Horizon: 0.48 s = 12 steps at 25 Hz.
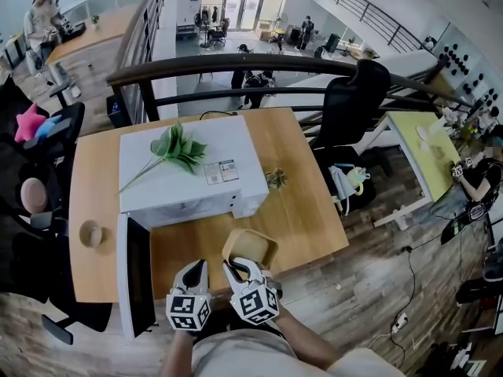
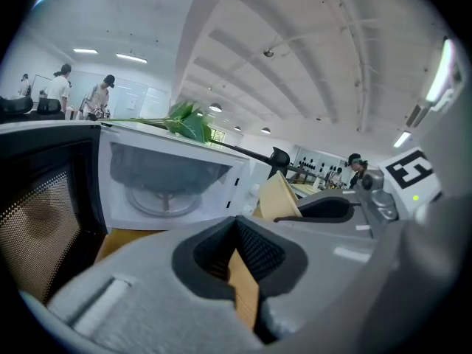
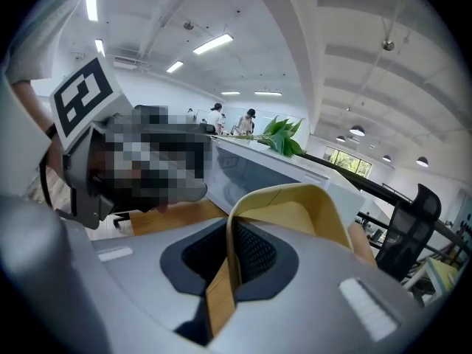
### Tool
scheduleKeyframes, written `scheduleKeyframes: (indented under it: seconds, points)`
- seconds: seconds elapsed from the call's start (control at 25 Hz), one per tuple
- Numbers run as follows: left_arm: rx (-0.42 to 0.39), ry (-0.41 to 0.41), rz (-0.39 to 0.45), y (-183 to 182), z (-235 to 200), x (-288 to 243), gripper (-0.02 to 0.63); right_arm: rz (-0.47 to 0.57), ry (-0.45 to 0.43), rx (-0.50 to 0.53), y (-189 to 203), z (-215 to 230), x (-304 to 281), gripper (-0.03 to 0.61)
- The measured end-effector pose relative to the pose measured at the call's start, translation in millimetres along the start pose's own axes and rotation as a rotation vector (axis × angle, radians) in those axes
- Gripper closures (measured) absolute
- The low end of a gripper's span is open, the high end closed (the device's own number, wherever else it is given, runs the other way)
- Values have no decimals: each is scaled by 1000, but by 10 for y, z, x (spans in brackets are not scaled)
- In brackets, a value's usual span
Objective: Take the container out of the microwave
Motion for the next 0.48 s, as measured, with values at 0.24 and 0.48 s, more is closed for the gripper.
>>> scheduleKeyframes:
  seconds: [0.24,0.48]
  points:
    - [-11,29,4,-62,232,-112,611,16,1,-62,58,132,174,552]
    - [-42,51,21,-218,379,-166,611,50,15,-98,2,219,294,554]
Point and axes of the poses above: the fingertips, and each gripper's own axes: x backward along the fingers, z to its right, y out of its underside, the point moved 1 cm from there along x, backward along the fingers, and after that the axes turned 11 degrees about y, right-handed, at the moved point
